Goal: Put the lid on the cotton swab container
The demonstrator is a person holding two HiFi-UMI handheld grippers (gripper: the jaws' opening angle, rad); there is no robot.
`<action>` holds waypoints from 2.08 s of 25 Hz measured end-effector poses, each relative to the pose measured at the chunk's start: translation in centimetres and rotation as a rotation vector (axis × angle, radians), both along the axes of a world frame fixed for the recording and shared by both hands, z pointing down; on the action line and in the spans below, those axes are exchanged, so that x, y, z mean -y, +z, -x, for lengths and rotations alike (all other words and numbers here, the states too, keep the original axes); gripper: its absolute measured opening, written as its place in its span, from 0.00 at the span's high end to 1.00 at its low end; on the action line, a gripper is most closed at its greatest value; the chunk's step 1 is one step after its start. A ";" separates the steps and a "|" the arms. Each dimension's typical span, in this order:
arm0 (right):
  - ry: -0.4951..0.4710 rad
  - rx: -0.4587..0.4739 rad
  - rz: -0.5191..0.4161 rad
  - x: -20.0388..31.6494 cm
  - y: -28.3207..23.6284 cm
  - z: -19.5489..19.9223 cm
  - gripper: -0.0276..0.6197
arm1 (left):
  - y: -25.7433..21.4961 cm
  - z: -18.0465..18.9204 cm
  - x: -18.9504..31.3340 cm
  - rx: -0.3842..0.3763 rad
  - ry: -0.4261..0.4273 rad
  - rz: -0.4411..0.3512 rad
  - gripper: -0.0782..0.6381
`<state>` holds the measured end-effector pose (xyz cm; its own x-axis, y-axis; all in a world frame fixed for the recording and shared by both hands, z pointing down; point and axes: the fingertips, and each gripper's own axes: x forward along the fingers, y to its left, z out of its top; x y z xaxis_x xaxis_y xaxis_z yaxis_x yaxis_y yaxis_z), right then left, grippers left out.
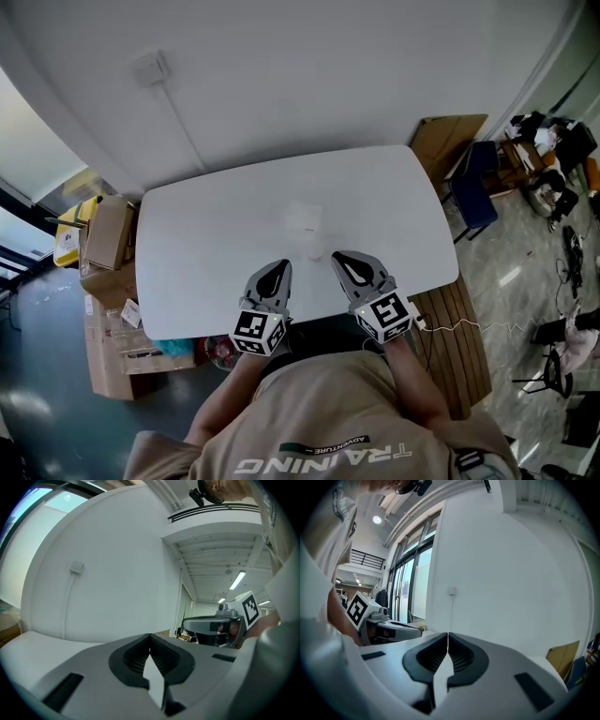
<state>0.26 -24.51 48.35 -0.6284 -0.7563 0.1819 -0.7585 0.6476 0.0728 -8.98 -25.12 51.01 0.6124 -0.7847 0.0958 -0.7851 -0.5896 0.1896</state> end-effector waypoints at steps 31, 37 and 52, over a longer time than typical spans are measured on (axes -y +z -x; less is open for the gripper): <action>-0.248 -0.048 0.184 10.1 7.2 -0.5 0.93 | 1.5 -2.0 9.9 0.061 -0.173 0.051 0.87; -0.284 -0.092 0.335 9.2 12.2 1.3 0.93 | 3.0 -1.7 9.0 0.071 -0.149 0.066 0.87; -0.326 -0.297 0.503 9.6 19.4 3.2 0.93 | 4.9 0.2 7.0 0.008 -0.184 0.115 0.87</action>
<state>-2.94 -34.14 67.71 -0.6790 -0.3141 0.6636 -0.5127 0.8498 -0.1225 -9.20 -32.12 55.95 0.4592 -0.8667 0.1951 -0.8790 -0.4114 0.2410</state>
